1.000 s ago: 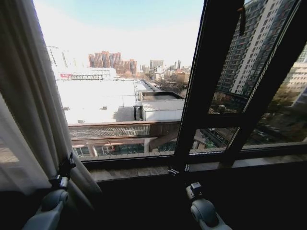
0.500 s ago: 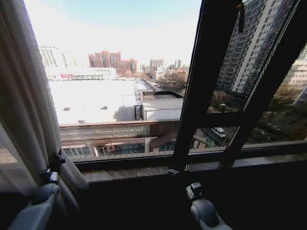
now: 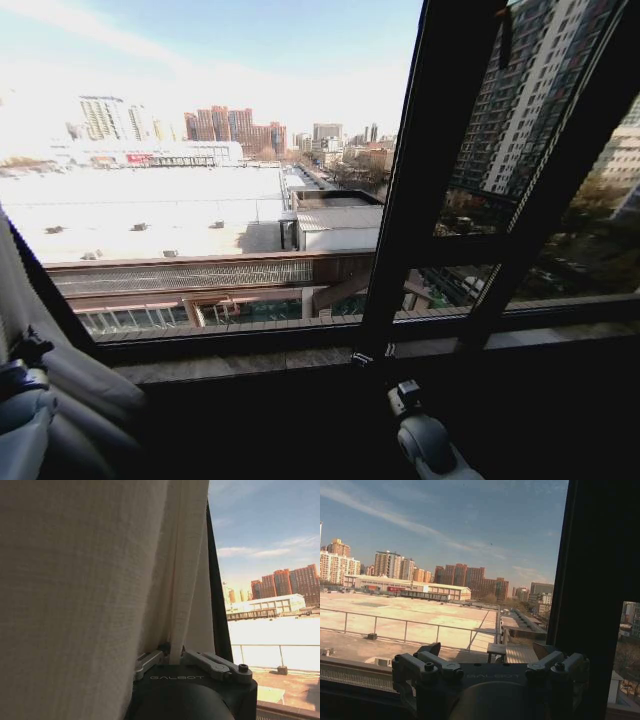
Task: Open the curtains by pulling them apart, changing their state from closed to fully open.
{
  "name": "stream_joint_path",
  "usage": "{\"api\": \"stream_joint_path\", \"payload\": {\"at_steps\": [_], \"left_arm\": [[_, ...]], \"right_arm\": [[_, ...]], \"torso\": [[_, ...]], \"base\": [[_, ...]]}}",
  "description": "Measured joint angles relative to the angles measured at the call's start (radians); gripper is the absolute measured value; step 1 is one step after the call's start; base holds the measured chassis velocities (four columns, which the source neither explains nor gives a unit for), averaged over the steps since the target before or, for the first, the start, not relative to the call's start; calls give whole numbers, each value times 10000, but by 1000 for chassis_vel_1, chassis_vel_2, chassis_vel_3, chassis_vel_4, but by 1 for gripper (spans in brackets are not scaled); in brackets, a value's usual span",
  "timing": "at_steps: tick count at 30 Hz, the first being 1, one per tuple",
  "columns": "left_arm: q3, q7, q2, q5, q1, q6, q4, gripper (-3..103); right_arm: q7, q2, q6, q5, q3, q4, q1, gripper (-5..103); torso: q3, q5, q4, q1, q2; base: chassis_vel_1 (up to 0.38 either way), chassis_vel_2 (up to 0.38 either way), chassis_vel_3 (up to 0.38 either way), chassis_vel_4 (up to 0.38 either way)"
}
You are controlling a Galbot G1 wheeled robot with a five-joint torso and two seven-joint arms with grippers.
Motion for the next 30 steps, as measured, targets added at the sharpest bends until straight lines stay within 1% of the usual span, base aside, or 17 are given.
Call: {"api": "stream_joint_path", "payload": {"at_steps": [2, 5, 8, 11, 13, 15, 17, 18, 19, 20, 23, 24, 25, 26, 27, 29, 30], "left_arm": [[-20, 1, 175, 282, -51, -198, 275, 0], [8, 13, 171, 412, -50, -282, 279, 0], [101, 11, -41, 437, -8, -282, 31, 0], [167, -27, -156, 426, 16, -215, -104, 0], [206, -66, -262, 221, 128, 46, -401, 0], [209, -67, -281, 154, 166, 141, -494, 0], [211, -64, -349, 29, 316, 444, -847, 11], [211, -60, -376, 27, 370, 487, -968, 11], [201, -57, -417, 50, 447, 531, -1148, 16], [201, -57, -417, 50, 447, 531, -1148, 16], [119, -100, -633, 362, 819, 518, -1842, 32], [119, -100, -633, 362, 819, 518, -1842, 32], [109, -168, -722, 484, 961, 467, -2073, 38], [104, -222, -786, 561, 1053, 438, -2226, 38], [100, -283, -867, 647, 1169, 406, -2411, 43], [46, -504, -1222, 897, 1714, 352, -3188, 54], [46, -504, -1222, 897, 1714, 352, -3188, 54]], "right_arm": [[0, 0, 0, 0, 0, 0, 0, 100], [0, 0, 0, 0, 0, 0, 0, 100], [0, 0, 0, 0, 0, 0, 0, 100], [0, 0, 0, 0, 0, 0, 0, 100], [0, 0, 0, 0, 0, 0, 0, 100], [0, 0, 0, 0, 0, -1, 0, 100], [0, 0, 0, 0, 0, 0, 0, 100], [0, 0, 0, 0, -1, 0, 0, 100], [0, 0, 0, 0, 0, 0, 0, 100], [0, 0, 0, 0, 0, 0, 0, 100], [0, 0, 0, 0, 0, 0, 0, 100], [0, 0, 0, 0, 0, 0, 0, 100], [0, 0, 0, 0, -1, 0, 0, 100], [0, 0, 0, 0, 0, -1, 0, 100], [0, 0, 0, 0, 0, 0, 0, 100], [0, 0, 0, 0, 0, 0, 0, 100], [0, 0, 0, 0, 0, 0, 0, 100]], "torso": [[0, 0, 2, 0, 0], [0, -3, -1, -1, 1], [0, -1, -7, 0, 0], [0, -1, -8, 0, 0], [0, 1, -6, 0, 0], [0, 1, -6, 0, 0], [0, 2, -3, -1, 0], [0, 2, -3, -1, 0], [0, 2, -4, 0, 0], [0, 2, -4, 0, 0], [0, 4, -5, 0, 0], [0, 4, -5, 0, 0], [0, 4, -5, 0, 0], [0, 5, -5, 0, 0], [0, 5, -4, 0, 0], [0, 5, -5, 0, 0], [0, 5, -5, 0, 0]], "base": [[0, 0, 0, 0], [0, 0, 0, 0], [0, 0, 0, 0], [0, 0, 0, 0], [0, 0, 0, 0], [0, 0, 0, 0], [0, 0, 0, 0], [0, 0, 0, 0], [0, 0, 0, 0], [0, 0, 0, 0], [0, 0, 0, 0], [0, 0, 0, 0], [0, 0, 0, 0], [0, 0, 0, 0], [0, 0, 0, 0], [0, 0, 0, 0], [0, 0, 0, 0]]}}
